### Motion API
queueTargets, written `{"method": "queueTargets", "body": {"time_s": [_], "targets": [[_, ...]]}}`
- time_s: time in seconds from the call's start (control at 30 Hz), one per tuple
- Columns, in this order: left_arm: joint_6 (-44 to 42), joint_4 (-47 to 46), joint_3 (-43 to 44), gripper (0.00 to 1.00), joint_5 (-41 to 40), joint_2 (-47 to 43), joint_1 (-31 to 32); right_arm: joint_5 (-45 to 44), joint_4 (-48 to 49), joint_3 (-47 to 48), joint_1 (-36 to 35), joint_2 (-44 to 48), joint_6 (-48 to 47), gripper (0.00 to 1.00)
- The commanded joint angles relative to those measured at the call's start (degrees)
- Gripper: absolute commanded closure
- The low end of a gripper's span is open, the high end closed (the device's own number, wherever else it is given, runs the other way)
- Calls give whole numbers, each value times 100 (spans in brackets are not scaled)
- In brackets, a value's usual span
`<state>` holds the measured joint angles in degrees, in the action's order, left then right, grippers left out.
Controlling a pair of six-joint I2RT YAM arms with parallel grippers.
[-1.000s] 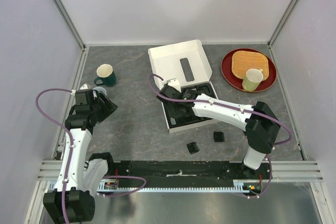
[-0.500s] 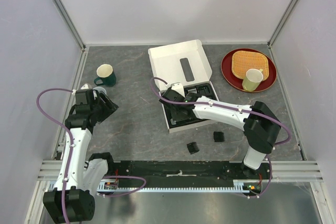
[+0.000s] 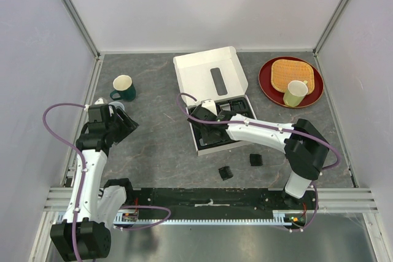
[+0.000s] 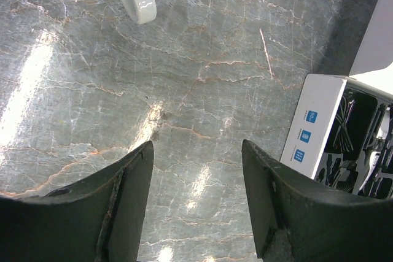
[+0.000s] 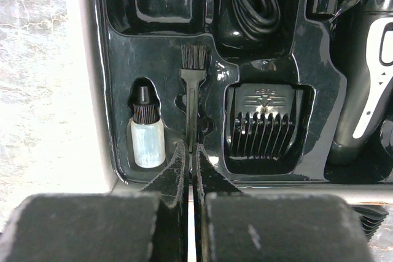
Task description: Sort the hair-cutting tools
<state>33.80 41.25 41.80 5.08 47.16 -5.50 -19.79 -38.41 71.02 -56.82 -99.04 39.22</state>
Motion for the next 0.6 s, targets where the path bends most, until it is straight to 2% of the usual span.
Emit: {"method": "queueTargets", "body": {"time_s": [0.0,0.57], "targets": [[-190,-241,-23,34,98,-13,-30,45,97,-106,13,237,33,100],[-190,-232,-14,34,72,-40,-30,177,-26,-300,13,395,33,100]]}}
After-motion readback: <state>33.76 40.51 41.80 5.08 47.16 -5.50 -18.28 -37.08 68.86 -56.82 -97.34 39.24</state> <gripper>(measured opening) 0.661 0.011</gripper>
